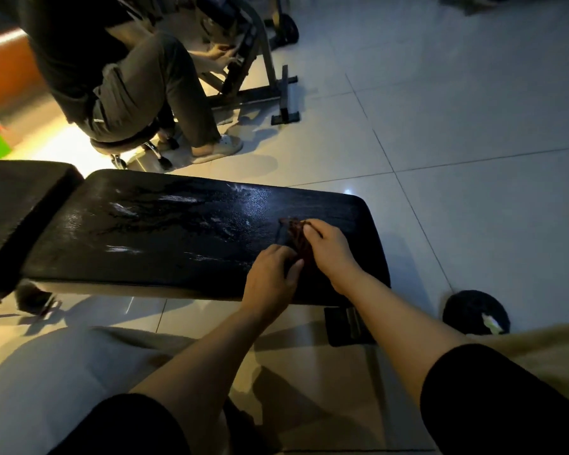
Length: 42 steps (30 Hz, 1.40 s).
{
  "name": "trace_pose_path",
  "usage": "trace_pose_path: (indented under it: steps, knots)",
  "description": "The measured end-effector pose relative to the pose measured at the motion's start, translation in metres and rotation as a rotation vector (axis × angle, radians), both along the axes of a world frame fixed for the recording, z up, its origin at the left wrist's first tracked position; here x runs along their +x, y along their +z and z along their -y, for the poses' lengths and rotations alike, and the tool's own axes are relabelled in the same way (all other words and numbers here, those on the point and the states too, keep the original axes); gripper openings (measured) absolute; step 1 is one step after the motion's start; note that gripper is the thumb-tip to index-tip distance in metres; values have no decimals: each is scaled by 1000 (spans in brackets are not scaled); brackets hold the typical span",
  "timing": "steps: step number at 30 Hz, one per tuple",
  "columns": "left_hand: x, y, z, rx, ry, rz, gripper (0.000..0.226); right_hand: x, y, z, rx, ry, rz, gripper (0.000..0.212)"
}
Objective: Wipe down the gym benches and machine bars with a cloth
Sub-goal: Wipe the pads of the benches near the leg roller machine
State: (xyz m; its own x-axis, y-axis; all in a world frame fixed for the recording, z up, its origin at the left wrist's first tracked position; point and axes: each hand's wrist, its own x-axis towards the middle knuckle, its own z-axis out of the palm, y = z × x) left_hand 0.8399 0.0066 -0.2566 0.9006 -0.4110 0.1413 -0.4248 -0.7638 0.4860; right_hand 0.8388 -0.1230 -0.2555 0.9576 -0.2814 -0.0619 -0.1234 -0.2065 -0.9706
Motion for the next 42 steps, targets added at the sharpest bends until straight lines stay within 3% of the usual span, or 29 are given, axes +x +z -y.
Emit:
trace_pose_path:
  steps: [3,9,14,16,18,20,22,25,28,34,36,39,42]
  knots:
    - [9,25,-11,-176,158,8,5,7,18,-6,-21,22,16,26]
    - [20,70,-44,-522,394,-85,8,7,48,-6,-59,114,98,27]
    - [22,76,-45,-565,403,-103,9,5,62,-6,3,197,31,22]
    - [20,75,-38,-559,382,-116,8,0,67,-2,-35,331,-70,48]
    - [18,72,-29,-561,363,-115,7,-3,62,0,-219,409,-137,76]
    - [19,72,-22,-573,358,-116,6,-2,52,3,-464,375,-93,49]
    - [22,74,-16,-585,376,-113,6,1,46,7,-516,303,-47,21]
    - [29,77,-12,-566,458,-106,11,3,52,9,-372,250,42,26]
    - [37,74,-8,-539,522,-129,15,10,59,12,-429,272,149,30]
    - [47,74,3,-605,531,-127,13,17,56,15,-285,340,132,34]
    - [46,73,4,-665,524,-124,9,14,50,16,-283,363,82,25]
    - [46,70,4,-658,517,-115,5,14,41,16,-316,228,114,16]
    - [49,65,1,-600,555,-129,6,16,44,25,-174,75,104,17]
